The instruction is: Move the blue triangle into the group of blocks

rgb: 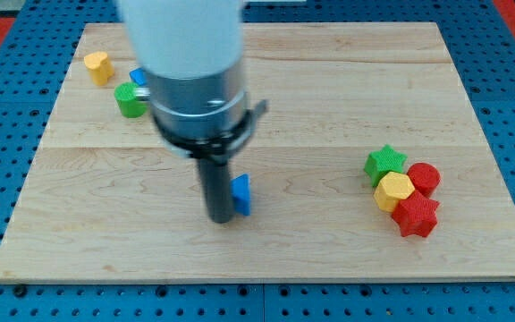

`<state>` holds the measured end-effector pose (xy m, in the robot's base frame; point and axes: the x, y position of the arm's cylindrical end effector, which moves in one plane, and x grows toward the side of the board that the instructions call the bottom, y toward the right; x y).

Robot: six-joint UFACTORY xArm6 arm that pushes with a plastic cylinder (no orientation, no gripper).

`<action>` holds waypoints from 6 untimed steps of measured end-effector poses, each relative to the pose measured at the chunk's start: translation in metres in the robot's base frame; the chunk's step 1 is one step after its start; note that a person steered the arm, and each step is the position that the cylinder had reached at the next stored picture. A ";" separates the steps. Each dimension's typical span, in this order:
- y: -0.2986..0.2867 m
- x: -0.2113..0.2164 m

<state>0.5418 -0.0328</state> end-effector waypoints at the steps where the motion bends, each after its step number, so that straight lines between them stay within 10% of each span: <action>1: -0.036 -0.008; 6: 0.077 -0.007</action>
